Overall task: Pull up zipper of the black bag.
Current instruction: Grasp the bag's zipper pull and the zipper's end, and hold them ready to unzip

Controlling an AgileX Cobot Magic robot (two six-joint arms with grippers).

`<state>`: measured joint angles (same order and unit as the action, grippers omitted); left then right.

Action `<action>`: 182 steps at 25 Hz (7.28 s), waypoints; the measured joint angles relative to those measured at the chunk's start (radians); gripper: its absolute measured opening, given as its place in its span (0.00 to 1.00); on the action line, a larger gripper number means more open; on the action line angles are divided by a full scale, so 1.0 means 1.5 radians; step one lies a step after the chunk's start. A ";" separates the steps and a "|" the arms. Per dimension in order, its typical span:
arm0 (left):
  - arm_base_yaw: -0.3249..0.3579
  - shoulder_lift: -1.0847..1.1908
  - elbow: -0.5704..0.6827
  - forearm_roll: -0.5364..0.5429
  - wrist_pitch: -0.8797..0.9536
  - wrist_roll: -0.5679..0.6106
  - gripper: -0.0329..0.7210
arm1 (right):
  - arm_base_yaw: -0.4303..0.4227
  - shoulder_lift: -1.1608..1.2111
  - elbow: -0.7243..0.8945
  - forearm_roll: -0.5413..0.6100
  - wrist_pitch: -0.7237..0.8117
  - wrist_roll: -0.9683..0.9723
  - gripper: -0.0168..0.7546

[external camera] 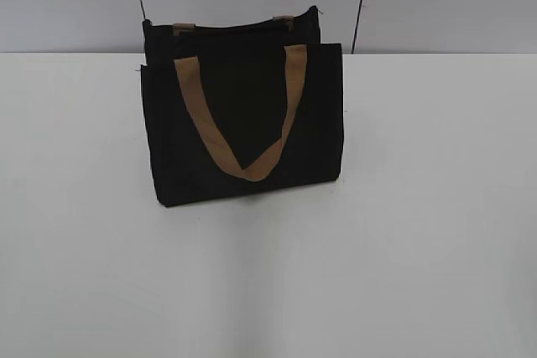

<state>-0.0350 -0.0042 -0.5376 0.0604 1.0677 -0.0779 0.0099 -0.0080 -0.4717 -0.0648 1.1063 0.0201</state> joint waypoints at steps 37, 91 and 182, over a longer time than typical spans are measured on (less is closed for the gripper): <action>-0.128 0.815 0.123 0.034 -1.151 -0.002 0.51 | 0.000 0.000 0.000 0.000 -0.002 0.000 0.74; -0.130 1.385 -0.119 0.305 -1.420 -0.061 0.29 | 0.000 0.000 0.000 0.000 -0.003 0.000 0.74; -0.130 0.978 -0.118 0.269 -1.025 -0.080 0.04 | 0.340 1.270 -0.659 0.839 -0.269 -0.930 0.74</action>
<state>-0.2306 1.4622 -0.7148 0.4642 -0.4704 -0.1979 0.5200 1.8975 -1.4596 1.1937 0.7031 -1.3749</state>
